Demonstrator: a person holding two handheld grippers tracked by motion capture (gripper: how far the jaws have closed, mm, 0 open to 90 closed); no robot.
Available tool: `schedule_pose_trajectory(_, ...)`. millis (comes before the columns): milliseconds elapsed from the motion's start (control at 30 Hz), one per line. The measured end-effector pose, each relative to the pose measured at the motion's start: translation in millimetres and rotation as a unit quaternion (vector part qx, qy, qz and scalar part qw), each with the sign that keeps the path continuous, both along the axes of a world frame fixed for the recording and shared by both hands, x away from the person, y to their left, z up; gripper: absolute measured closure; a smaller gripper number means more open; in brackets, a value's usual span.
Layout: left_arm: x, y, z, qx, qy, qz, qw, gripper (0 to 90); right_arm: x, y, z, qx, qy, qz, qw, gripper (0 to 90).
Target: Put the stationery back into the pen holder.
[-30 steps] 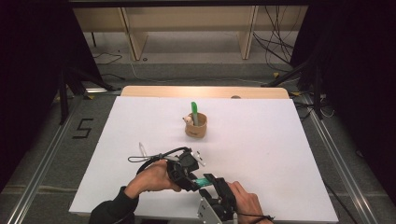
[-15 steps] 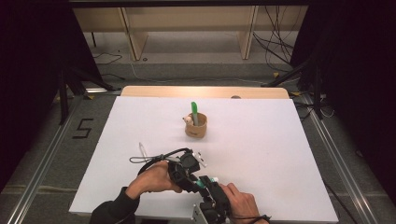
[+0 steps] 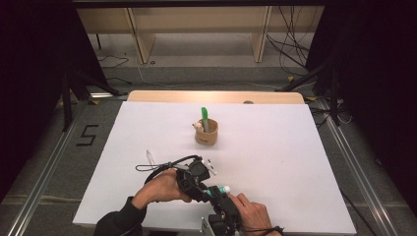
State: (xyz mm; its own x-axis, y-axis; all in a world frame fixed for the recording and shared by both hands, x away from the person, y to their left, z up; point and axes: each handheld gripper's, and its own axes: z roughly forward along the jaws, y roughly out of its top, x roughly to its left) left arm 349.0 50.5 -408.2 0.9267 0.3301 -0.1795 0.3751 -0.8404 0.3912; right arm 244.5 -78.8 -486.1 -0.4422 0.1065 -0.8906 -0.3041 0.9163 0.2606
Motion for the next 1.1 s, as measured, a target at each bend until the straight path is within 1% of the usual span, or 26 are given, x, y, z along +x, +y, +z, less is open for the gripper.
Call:
schedule_pose_trajectory(167, 0.0, 1.4, 1.2, 0.001, 0.008, 0.002, 1.0, 62.7, -0.8, 0.6, -0.5, 0.0, 0.002, 0.003, 1.0, 65.9)
schedule_pose_trajectory(267, 0.9, 6.5, 5.5, -0.001, 0.007, 0.001, 1.0, 54.2, 0.0, 0.0, -1.9, -0.01, -0.001, 0.007, 0.9999, 66.0)
schedule_pose_trajectory(333, 1.1, 12.1, 9.0, 0.002, 0.004, 0.0, 1.0, 48.0, -0.1, -1.5, -1.3, -0.008, 0.0, 0.003, 1.0, 65.9)
schedule_pose_trajectory(367, 1.1, 15.9, 11.4, 0.0, 0.005, -0.004, 1.0, 48.0, -0.1, -1.5, -1.3, -0.008, 0.0, 0.003, 1.0, 65.9)
schedule_pose_trajectory(400, 1.0, 20.0, 14.0, -0.006, 0.006, -0.003, 1.0, 46.4, 0.7, -2.7, -0.2, -0.01, -0.002, 0.006, 0.9999, 66.0)
schedule_pose_trajectory(467, 0.6, 28.3, 19.3, -0.014, 0.0, 0.002, 0.9999, 41.5, 2.2, -7.4, 2.1, 0.0, -0.001, -0.004, 1.0, 65.9)
schedule_pose_trajectory(533, -0.5, 35.4, 22.2, -0.014, -0.008, 0.002, 0.9999, 40.4, 2.9, -9.2, 3.1, 0.002, -0.001, -0.007, 1.0, 65.9)
schedule_pose_trajectory(600, -1.8, 41.6, 23.4, -0.016, -0.013, 0.006, 0.9998, 37.4, 4.4, -13.5, 6.4, 0.018, 0.007, -0.013, 0.9997, 65.9)
schedule_pose_trajectory(633, -2.0, 44.5, 23.7, -0.017, -0.016, 0.01, 0.9997, 37.4, 4.4, -13.5, 6.4, 0.018, 0.007, -0.013, 0.9997, 65.9)
schedule_pose_trajectory(700, -1.7, 50.3, 23.4, -0.024, -0.026, 0.019, 0.9992, 35.2, 5.6, -16.5, 10.1, 0.034, 0.013, -0.016, 0.9992, 65.9)
schedule_pose_trajectory(733, -1.0, 53.2, 22.9, -0.026, -0.028, 0.023, 0.999, 33.9, 6.9, -18.3, 12.2, 0.046, 0.018, -0.018, 0.9986, 65.9)
schedule_pose_trajectory(767, -0.1, 56.1, 22.1, -0.028, -0.032, 0.029, 0.9987, 31.8, 11.2, -23.2, 17.6, 0.078, 0.043, -0.021, 0.9958, 65.9)
schedule_pose_trajectory(800, 0.6, 58.9, 21.0, -0.029, -0.034, 0.037, 0.9983, 31.8, 11.2, -23.2, 17.6, 0.078, 0.043, -0.021, 0.9958, 65.9)
schedule_pose_trajectory(833, 1.2, 61.8, 19.9, -0.03, -0.037, 0.042, 0.998, 30.6, 14.2, -26.3, 20.4, 0.096, 0.056, -0.023, 0.9936, 65.9)
schedule_pose_trajectory(867, 1.7, 64.7, 19.1, -0.031, -0.041, 0.047, 0.9976, 29.6, 16.8, -29.1, 22.9, 0.118, 0.072, -0.032, 0.9898, 65.9)
schedule_pose_trajectory(933, 2.9, 70.4, 17.6, -0.04, -0.052, 0.062, 0.996, 28.4, 24.8, -36.7, 28.9, 0.153, 0.097, -0.038, 0.9826, 65.9)
schedule_pose_trajectory(967, 4.3, 73.6, 16.8, -0.045, -0.057, 0.07, 0.995, 28.2, 29.0, -40.8, 32.2, 0.171, 0.11, -0.045, 0.9781, 65.9)
schedule_pose_trajectory(1000, 6.3, 76.8, 15.9, -0.047, -0.061, 0.078, 0.994, 27.9, 33.8, -44.7, 35.6, 0.194, 0.125, -0.051, 0.9717, 65.9)
schedule_pose_trajectory(1033, 8.2, 79.9, 14.6, -0.05, -0.064, 0.09, 0.9926, 27.2, 38.9, -48.6, 38.9, 0.22, 0.139, -0.054, 0.9641, 65.9)
schedule_pose_trajectory(1067, 10.3, 83.4, 14.1, -0.051, -0.067, 0.096, 0.9918, 26.4, 43.7, -52.6, 41.9, 0.245, 0.156, -0.059, 0.955, 65.9)
schedule_pose_trajectory(1100, 12.1, 86.2, 13.2, -0.057, -0.07, 0.103, 0.9905, 26.0, 48.5, -56.5, 44.6, 0.269, 0.172, -0.063, 0.9456, 65.9)
